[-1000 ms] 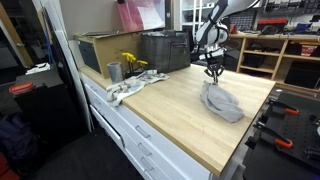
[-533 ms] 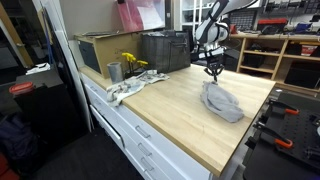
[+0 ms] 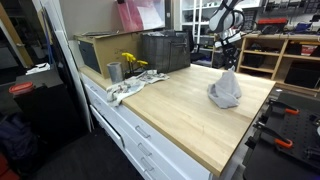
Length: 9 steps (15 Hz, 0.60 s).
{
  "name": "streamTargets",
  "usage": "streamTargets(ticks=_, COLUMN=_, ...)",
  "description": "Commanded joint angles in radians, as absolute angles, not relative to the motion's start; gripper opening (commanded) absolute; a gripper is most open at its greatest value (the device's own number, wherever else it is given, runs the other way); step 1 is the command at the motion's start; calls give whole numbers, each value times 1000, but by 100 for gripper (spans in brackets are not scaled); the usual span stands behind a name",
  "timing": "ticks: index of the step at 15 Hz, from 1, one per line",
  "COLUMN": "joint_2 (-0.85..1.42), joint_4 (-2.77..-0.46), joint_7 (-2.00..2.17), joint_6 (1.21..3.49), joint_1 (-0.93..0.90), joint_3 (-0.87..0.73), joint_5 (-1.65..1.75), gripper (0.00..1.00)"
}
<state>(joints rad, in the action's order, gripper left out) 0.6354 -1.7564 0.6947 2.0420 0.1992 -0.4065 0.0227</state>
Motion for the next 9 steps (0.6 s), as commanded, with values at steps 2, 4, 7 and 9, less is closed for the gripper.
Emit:
streamTargets(ticks=2, joint_2=550, joint_4=-1831, joint_7=716, joint_6=2138, joint_1=182, joint_3=-423, joint_5=131, gripper=0)
streamTargets(ticks=4, joint_2=492, joint_4=-1869, joint_7=685, joint_6=2140, joint_1=192, joint_3=-397, joint_5=107, gripper=0)
streamTargets(ticks=7, joint_2=397, joint_4=-1921, joint_7=623, joint_6=2064, joint_1=215, joint_3=-323, joint_5=-17, gripper=0)
streamTargets(ticks=9, joint_2=345, joint_4=-1955, joint_7=594, joint_6=2019, joint_1=206, joint_3=-281, joint_5=-100, gripper=0)
